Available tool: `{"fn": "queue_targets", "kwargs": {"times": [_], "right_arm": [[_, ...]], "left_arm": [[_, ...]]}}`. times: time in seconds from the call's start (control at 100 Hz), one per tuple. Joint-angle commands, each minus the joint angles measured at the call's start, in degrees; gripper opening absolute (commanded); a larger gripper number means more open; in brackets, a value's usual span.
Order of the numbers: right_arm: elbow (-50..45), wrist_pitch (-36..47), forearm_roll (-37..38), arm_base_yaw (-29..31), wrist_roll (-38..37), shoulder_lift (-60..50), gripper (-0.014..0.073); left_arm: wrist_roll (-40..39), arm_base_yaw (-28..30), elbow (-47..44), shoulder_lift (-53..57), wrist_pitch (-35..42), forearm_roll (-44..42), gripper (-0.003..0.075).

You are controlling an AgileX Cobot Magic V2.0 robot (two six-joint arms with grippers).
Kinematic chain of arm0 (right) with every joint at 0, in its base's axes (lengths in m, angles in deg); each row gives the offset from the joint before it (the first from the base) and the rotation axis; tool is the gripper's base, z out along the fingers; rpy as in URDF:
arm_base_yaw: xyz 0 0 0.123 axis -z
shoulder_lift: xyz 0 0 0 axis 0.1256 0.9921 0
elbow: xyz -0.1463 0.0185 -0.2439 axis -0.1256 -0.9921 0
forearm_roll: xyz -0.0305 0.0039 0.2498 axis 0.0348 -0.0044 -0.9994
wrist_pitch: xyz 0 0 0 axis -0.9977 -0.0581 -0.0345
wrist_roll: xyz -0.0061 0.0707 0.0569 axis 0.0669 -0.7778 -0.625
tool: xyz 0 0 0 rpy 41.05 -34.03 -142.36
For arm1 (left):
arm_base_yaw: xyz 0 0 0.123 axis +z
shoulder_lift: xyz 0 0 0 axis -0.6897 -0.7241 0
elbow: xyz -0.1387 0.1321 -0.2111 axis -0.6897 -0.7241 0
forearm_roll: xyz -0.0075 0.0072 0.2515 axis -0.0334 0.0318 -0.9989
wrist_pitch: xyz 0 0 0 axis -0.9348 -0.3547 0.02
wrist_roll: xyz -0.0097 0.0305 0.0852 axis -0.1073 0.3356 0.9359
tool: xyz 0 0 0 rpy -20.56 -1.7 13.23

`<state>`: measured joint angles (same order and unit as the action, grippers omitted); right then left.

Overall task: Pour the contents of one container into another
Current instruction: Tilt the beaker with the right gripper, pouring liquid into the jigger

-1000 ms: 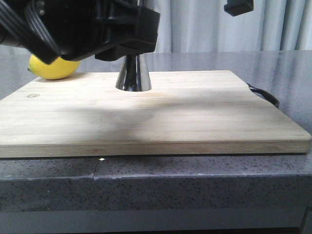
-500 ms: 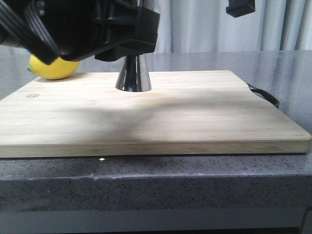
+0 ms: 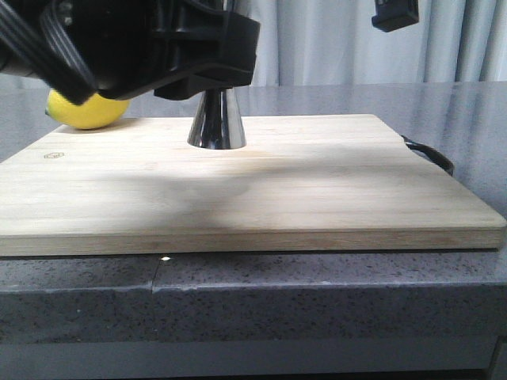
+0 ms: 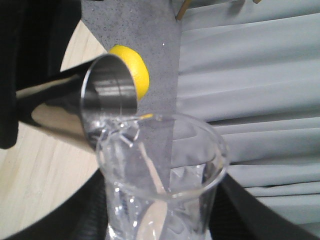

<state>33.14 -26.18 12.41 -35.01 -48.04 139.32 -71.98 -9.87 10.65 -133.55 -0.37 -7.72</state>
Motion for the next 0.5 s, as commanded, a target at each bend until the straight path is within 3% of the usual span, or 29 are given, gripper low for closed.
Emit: {"fn": "queue_targets", "kwargs": {"times": [0.0,0.49], "right_arm": [[2.09,-0.17,-1.37,0.02,0.29,-1.91,0.0183],[2.09,-0.01,-1.37,0.02,-0.93,-1.91,0.0183]], "left_arm": [[0.07,-0.36,1.56,1.75,4.73,-0.56,-0.0019],[0.07,-0.36,1.56,1.75,4.69,-0.56,-0.0019]]}}
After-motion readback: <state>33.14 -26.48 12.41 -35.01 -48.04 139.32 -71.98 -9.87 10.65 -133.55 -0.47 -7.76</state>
